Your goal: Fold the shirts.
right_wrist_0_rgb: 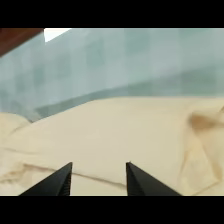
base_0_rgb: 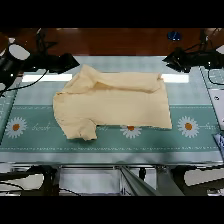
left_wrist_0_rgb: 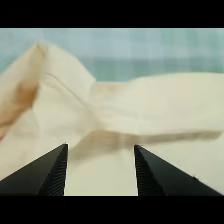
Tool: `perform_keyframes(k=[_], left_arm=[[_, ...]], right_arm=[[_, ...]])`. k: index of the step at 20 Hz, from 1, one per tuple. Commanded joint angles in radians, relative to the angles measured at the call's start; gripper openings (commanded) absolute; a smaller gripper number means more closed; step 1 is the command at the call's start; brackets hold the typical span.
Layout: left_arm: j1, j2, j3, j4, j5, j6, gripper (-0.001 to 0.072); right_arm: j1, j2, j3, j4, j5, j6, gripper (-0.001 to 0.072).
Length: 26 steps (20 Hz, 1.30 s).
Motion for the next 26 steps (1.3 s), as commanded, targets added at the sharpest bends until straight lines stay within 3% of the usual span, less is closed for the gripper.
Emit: perform_keyframes(k=[1,5,8,9,14,16,18,20,24,26], left_arm=[[0.072,-0.015,0.016,0.076,-0.201,-0.020,0.0509],[0.287,0.063,-0.006,0.182,-0.452,-0.005,0.0509],[0.423,0.209,-0.154,0.185,-0.435,0.040,0.0509],[0.457,0.269,-0.243,0.183,-0.412,0.058,0.0509],[0.576,0.488,-0.737,0.147,-0.282,0.101,0.0509],[0.606,0.480,-0.840,0.025,-0.271,0.155,0.0507],[0.612,0.430,-0.874,-0.079,-0.294,0.237,0.0507],[0.612,0.375,-0.874,-0.108,-0.301,0.263,0.0507],[0.611,0.325,-0.874,-0.243,-0.197,0.391,0.0506],[0.605,0.299,-0.872,-0.259,-0.162,0.407,0.0506]], right_arm=[[-0.095,-0.015,0.019,0.071,0.053,-0.013,0.0392],[-0.246,0.108,0.018,-0.105,0.188,-0.056,0.0393],[-0.304,0.268,-0.081,-0.376,0.224,-0.089,0.0393],[-0.328,0.335,-0.185,-0.391,0.182,-0.074,0.0394],[-0.346,0.599,-0.782,-0.301,-0.003,-0.085,0.0405],[-0.346,0.658,-0.932,-0.204,-0.024,-0.102,0.0405],[-0.346,0.686,-1.010,-0.148,-0.011,-0.121,0.0404],[-0.346,0.687,-1.037,-0.137,0.019,-0.147,0.0404],[-0.346,0.687,-1.038,-0.121,0.047,-0.161,0.0403],[-0.346,0.687,-1.038,-0.122,0.050,-0.160,0.0403]])
